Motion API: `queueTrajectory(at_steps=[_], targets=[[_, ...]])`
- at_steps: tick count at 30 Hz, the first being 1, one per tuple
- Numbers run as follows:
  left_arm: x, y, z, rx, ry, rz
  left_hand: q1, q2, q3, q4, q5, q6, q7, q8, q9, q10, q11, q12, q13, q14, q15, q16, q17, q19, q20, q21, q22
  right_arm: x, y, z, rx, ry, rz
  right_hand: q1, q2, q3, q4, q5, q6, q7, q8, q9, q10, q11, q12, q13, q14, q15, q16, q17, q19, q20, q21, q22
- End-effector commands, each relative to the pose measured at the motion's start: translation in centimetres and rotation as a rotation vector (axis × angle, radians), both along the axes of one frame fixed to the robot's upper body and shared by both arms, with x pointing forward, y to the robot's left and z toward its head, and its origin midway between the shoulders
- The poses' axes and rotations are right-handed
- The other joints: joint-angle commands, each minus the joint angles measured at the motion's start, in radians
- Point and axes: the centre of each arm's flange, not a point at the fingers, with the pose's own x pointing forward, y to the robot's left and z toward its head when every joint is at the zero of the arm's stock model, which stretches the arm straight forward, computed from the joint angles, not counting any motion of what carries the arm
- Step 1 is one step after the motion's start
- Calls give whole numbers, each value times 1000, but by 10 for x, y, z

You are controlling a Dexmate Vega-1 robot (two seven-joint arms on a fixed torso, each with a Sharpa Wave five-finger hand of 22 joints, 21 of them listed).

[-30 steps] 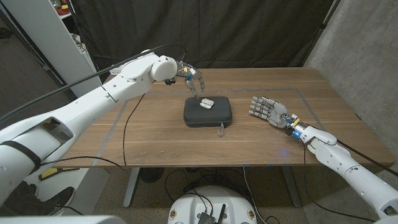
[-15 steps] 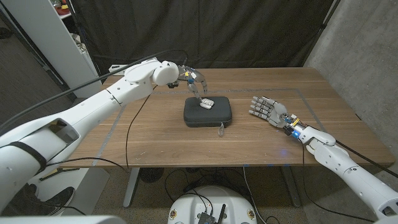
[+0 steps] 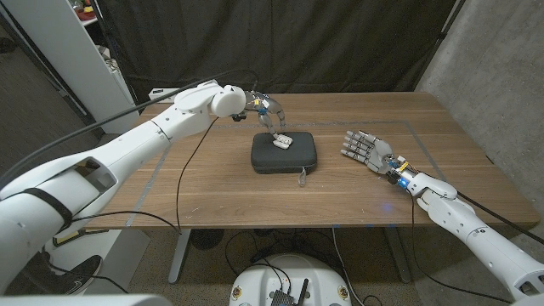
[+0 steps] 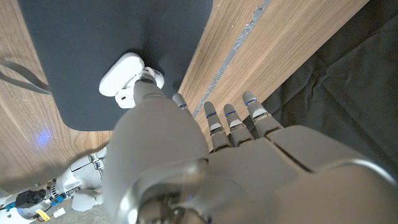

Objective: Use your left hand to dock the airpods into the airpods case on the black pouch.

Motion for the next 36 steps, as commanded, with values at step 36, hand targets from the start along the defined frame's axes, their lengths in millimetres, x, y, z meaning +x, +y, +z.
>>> queueTrajectory(at_steps=[36], targets=[[-1,1,19,31,58,-22,-119,-8,-39,102,20,21,2,-43,-18,12,11,-4,-27,23,-76,-6,6,17,-9,12,9,-4,-2,-11,33,26,-32,3,5,4,7,5,6,0,3,0,11,-6,8,3,8,-61,12,9,5,6,6,2]])
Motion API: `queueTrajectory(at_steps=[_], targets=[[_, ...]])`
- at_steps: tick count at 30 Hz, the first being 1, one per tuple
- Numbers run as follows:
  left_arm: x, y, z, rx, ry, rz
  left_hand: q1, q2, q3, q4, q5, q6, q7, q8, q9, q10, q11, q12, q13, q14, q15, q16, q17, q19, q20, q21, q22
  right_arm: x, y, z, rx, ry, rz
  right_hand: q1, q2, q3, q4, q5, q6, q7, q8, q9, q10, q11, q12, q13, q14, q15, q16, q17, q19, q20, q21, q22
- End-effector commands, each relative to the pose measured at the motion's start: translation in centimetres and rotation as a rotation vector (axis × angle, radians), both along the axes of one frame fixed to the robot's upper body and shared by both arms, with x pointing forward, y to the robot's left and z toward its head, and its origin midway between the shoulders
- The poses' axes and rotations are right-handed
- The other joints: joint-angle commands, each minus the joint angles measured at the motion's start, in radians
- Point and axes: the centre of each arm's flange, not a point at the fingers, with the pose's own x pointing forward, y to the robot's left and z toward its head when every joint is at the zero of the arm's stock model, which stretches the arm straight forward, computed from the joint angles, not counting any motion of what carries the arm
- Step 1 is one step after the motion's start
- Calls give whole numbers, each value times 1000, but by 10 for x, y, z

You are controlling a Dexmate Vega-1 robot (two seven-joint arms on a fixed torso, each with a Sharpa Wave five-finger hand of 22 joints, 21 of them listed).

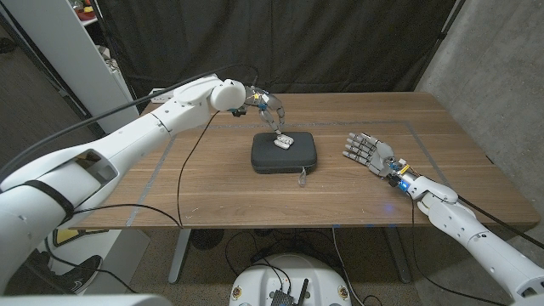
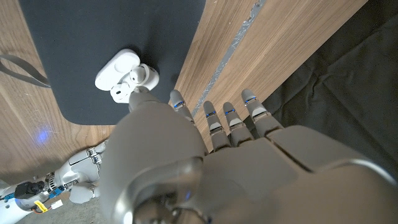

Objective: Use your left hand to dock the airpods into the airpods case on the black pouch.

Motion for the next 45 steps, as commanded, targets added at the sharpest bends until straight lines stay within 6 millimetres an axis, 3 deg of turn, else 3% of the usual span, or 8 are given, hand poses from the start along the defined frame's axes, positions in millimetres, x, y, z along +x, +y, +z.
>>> queueTrajectory(at_steps=[1,21,31,45], targets=[[-1,1,4,21,34,-17,-11,-21,-7,1,7,-19,-1,-9,0,1,7,-4,0,-3,-71,-5,3,0,9,0,4,-1,0,-2,6,9,-4,4,5,1,4,5,6,0,3,0,8,0,3,3,8,-61,5,5,5,6,6,2],[1,-9,6,125,86,-18,66,-92,9,-55,35,-56,-5,-11,0,-26,16,-12,-3,-28,-58,-17,-1,-4,22,-4,3,-4,-1,-7,15,16,-15,8,6,5,2,6,5,0,2,0,5,0,2,4,7,-61,6,5,3,6,6,2],[6,-16,1,146,107,-31,142,-79,31,-89,51,-57,-6,-7,1,-29,13,-11,-4,-34,-54,-17,-1,-5,23,-3,4,-5,-2,-9,27,15,-21,10,6,7,2,6,4,-1,1,0,6,1,2,4,7,-60,6,5,4,5,6,2],[8,-22,-7,138,104,-56,181,-59,40,-102,55,-30,-5,4,2,-10,5,-1,-4,-23,-65,-11,1,1,15,1,7,-8,-4,-14,43,8,-30,9,4,6,3,6,6,0,1,0,10,0,3,4,9,-61,8,6,5,7,7,2]])
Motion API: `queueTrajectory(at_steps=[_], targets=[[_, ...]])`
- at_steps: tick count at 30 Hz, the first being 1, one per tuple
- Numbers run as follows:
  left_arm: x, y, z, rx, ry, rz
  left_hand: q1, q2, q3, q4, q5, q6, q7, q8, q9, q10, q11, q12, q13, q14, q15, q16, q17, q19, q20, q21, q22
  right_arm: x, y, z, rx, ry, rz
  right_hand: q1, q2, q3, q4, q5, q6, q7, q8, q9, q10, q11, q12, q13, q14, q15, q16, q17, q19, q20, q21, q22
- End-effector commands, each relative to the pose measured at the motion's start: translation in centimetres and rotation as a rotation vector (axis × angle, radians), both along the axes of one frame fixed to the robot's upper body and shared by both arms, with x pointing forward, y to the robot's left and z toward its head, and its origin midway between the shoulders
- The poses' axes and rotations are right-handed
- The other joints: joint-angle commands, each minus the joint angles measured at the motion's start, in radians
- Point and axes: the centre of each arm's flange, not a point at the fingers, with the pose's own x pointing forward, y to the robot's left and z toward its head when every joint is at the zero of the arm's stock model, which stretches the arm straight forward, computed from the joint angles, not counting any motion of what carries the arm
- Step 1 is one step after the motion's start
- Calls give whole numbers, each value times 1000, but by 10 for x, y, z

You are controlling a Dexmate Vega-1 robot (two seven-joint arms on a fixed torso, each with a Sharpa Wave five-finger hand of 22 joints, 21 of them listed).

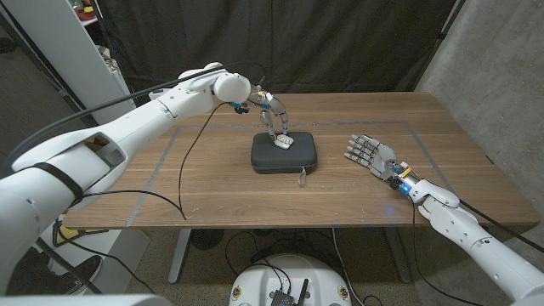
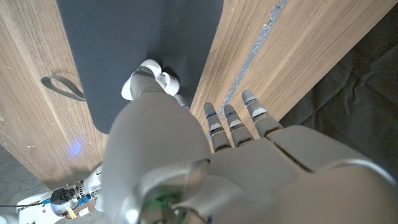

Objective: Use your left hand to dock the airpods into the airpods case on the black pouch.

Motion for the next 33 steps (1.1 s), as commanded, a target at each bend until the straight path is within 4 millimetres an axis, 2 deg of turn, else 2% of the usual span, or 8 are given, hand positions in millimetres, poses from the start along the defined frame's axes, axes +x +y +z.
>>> queueTrajectory(at_steps=[1,17,20,27,33], targets=[[3,-6,-8,-2,7,-23,15,6,0,-6,7,16,1,7,2,14,-3,7,0,6,-65,7,3,9,0,2,2,-2,-1,-5,16,-2,-9,4,0,5,2,6,7,-1,2,0,10,1,3,4,8,-62,6,2,5,7,7,2],[1,-8,-20,-16,13,-32,42,19,4,-15,5,37,1,13,3,22,-4,11,1,15,-69,10,3,13,-4,5,4,-7,-3,-11,30,0,-16,-7,-3,-1,9,3,12,1,3,0,14,1,5,4,12,-59,10,5,6,9,8,3],[0,-8,-20,-19,9,-33,55,32,4,-16,0,81,1,26,5,32,-19,17,1,23,-74,12,3,12,-5,7,5,-8,-3,-12,31,0,-15,-8,-3,-1,10,3,12,1,3,0,14,2,5,4,12,-60,10,5,6,10,8,3],[-2,-8,-23,-40,-4,-47,58,48,3,-11,-5,122,2,36,7,50,-26,24,1,40,-88,17,4,16,-10,10,7,-10,-4,-14,29,4,-14,-9,-4,-2,10,3,12,1,3,0,15,2,5,4,12,-59,11,6,6,10,8,3],[-4,-6,-26,-63,-30,-63,78,61,2,-13,-14,186,1,51,10,78,-48,36,1,62,-99,21,2,29,-18,19,8,-10,-4,-15,25,3,-12,-9,-4,-1,10,3,11,2,2,0,15,1,5,4,12,-59,11,6,6,10,8,3]])
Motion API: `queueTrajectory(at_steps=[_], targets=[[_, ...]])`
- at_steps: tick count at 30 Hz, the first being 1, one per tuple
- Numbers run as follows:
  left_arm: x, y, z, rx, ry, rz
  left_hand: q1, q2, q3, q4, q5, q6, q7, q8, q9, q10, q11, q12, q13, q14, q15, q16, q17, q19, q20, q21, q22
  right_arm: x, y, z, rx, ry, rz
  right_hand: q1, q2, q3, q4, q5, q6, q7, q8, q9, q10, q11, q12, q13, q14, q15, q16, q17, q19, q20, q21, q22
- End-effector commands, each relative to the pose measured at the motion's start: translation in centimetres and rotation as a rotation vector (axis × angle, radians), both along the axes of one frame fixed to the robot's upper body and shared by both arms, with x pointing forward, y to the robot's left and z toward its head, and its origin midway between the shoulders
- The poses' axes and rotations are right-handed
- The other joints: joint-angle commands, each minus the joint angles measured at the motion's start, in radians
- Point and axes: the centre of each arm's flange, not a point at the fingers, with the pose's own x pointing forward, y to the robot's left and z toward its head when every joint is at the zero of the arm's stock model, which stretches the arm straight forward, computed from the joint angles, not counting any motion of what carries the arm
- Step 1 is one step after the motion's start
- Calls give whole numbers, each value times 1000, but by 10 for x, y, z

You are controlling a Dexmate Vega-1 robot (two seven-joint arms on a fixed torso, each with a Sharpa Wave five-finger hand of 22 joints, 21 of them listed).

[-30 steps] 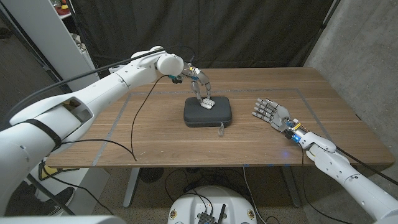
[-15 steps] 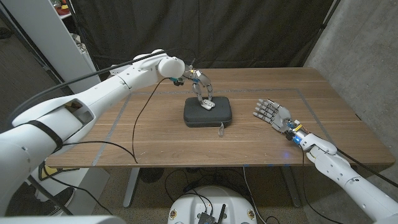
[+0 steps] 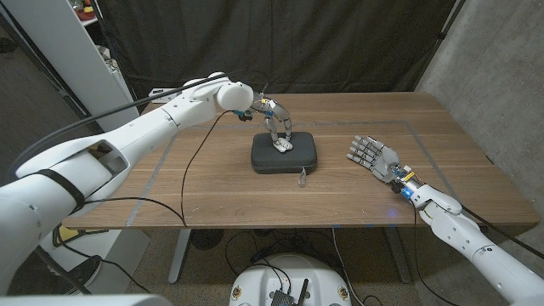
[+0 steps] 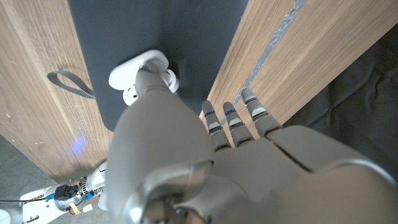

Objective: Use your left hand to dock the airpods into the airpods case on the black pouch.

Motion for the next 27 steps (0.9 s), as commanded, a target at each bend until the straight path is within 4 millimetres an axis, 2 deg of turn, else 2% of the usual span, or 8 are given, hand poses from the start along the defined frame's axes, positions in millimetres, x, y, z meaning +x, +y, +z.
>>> queueTrajectory(at_steps=[1,2,3,11,14,18,27], targets=[[-4,2,-5,-40,-40,-21,22,13,-9,-3,-9,40,0,14,10,29,-12,14,1,23,-106,7,2,16,-5,9,4,-2,-1,-3,-2,4,1,-5,0,2,6,3,11,1,2,0,9,-4,4,4,12,-59,6,1,2,6,3,3],[-4,2,-5,-39,-41,-18,24,14,-9,-4,-9,42,0,14,10,31,-11,15,0,28,-109,9,2,18,-7,10,4,-2,-1,-3,1,6,2,-5,0,2,6,3,11,1,2,0,9,-4,4,4,12,-59,6,1,2,6,3,3],[-4,3,-6,-47,-45,-25,28,15,-9,-5,-10,48,0,15,10,35,-21,16,0,30,-109,9,2,18,-6,11,5,-1,-1,-2,-1,4,3,-5,0,2,6,3,11,1,2,0,9,-4,4,4,12,-59,6,1,2,6,3,3],[-4,4,-9,-46,-46,-3,41,16,-10,-9,-15,60,3,15,13,44,-22,19,0,37,-112,8,1,25,-12,16,5,-1,0,-1,-7,1,3,-4,1,2,6,3,11,1,2,0,8,-3,4,4,11,-59,5,1,1,6,3,3],[-2,5,-10,-35,-41,24,45,18,-14,-6,-21,12,8,-9,18,29,-8,12,0,33,-109,4,1,25,-12,18,6,-1,0,-1,-7,0,2,-3,1,3,5,3,11,1,2,0,11,-4,5,5,11,-58,5,1,2,7,3,3],[0,5,-12,-7,-34,53,39,17,-24,6,-31,-77,10,-43,28,-11,21,-5,0,6,-89,-8,3,16,-9,19,7,0,1,-2,-11,-1,1,-4,1,3,5,3,12,0,2,0,9,-4,4,5,12,-57,6,1,1,6,3,3],[-6,8,-10,3,-53,102,49,18,-25,8,-32,-146,3,-56,29,-51,30,-21,0,-25,-78,-17,4,5,-8,18,8,1,4,-3,-13,-3,2,-4,2,3,5,4,11,0,1,0,9,-6,4,5,11,-59,6,1,0,7,3,3]])
